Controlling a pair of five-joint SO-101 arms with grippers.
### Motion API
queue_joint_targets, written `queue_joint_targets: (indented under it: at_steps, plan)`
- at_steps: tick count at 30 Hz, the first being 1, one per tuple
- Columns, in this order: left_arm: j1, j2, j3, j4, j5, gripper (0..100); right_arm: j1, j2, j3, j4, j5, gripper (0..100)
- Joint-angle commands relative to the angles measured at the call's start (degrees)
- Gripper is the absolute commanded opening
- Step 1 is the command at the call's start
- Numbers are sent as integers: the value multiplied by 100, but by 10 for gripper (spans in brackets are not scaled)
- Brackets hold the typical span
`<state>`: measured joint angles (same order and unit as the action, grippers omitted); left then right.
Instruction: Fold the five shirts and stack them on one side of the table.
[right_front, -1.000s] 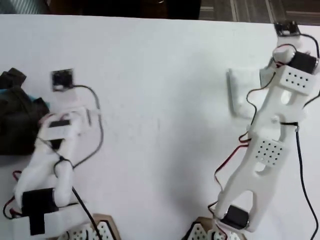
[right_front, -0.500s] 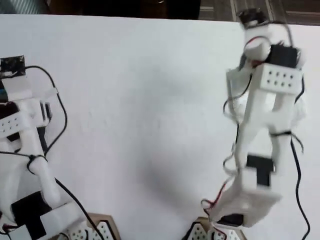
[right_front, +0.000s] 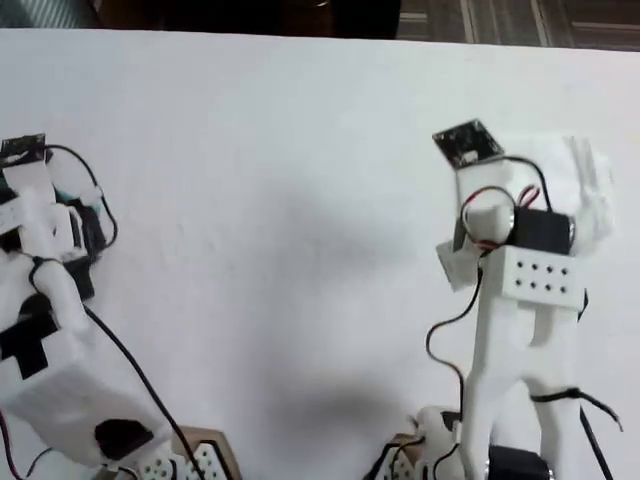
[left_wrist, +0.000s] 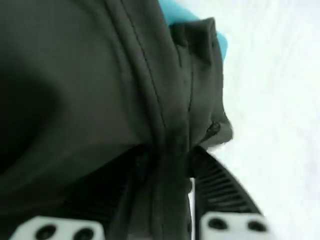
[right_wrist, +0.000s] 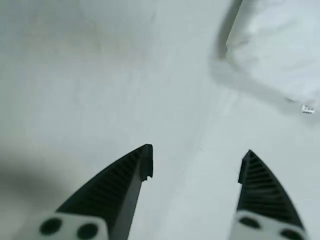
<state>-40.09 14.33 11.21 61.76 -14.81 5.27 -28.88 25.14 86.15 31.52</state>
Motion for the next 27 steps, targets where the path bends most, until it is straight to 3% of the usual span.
queue_joint_targets:
  at_steps: [1, 5, 10, 16, 27]
  plan:
    - [211, -18, -822, 879, -26, 39, -40, -277, 387, -426, 9, 279]
    - [993, -273, -1771, 1987, -26, 28, -31, -277, 765, -796, 9, 279]
    - [2505, -782, -3266, 3244, -26, 27, -22, -277, 1284, -1323, 9, 279]
    - [4141, -1213, -4699, 3912, -53, 27, 22, -277, 1908, -1815, 9, 279]
    - [4941, -2356, -4901, 3974, -62, 27, 1385, -268, 2031, -2290, 44, 279]
